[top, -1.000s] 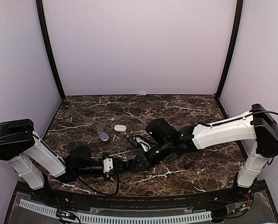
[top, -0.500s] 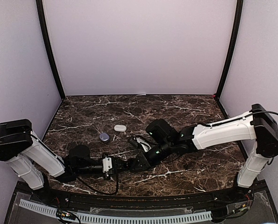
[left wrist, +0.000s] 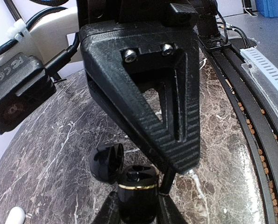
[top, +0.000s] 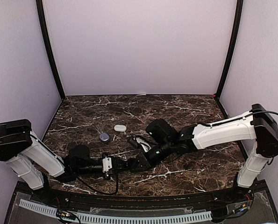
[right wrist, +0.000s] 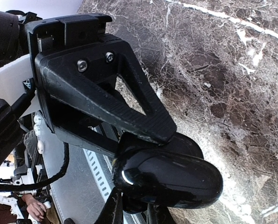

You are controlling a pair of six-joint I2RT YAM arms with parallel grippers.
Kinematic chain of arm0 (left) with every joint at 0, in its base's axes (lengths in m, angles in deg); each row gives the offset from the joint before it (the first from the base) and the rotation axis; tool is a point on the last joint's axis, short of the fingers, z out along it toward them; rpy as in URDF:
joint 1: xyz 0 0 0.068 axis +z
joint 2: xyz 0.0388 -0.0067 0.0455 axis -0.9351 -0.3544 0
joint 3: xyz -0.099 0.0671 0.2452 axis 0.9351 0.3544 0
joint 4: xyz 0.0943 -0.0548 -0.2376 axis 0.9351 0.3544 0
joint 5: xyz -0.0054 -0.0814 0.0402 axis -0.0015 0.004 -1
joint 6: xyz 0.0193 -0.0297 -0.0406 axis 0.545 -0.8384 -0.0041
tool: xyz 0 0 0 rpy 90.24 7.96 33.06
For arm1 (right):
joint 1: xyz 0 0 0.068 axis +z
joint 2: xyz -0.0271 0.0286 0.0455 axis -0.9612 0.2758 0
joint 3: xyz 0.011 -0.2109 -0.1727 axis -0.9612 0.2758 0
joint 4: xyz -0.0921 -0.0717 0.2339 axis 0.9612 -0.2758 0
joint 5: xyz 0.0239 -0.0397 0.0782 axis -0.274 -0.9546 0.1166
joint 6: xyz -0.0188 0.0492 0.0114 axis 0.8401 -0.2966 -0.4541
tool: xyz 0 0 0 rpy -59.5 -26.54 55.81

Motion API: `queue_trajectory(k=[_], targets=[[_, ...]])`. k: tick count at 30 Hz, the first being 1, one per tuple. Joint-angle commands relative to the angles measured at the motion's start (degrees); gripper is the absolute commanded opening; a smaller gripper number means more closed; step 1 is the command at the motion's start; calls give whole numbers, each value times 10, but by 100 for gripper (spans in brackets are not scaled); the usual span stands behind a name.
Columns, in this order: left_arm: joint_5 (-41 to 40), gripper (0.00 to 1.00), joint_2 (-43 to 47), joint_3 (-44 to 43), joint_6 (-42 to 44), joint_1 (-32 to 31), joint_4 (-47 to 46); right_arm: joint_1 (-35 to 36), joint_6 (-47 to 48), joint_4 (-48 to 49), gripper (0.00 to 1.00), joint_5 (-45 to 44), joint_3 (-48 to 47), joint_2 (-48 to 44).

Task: Insert the wireless bluetooth earbuds into the charging case
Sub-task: Insert the left earbud into the left side groove of the charging case.

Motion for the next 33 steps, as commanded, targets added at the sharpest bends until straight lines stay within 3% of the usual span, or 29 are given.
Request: queue_trajectory(k=[1, 33], targets=[[18, 8, 14, 1, -4, -3, -18, 3, 14, -9, 9, -9, -19, -5], [52, 8, 8, -3, 21, -3, 3, 2, 36, -36, 9, -15, -43, -6]])
